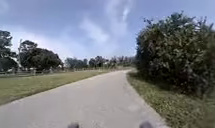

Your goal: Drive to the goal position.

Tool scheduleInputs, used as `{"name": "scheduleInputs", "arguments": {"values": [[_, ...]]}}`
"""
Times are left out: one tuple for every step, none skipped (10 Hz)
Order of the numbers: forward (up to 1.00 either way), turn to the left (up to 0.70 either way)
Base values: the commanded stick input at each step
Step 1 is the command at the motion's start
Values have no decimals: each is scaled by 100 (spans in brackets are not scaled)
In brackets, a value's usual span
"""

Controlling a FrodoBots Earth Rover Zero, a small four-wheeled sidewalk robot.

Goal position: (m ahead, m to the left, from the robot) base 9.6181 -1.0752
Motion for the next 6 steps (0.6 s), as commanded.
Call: {"name": "scheduleInputs", "arguments": {"values": [[70, 0], [70, 0], [70, 0], [70, 0], [70, 0], [70, 0]]}}
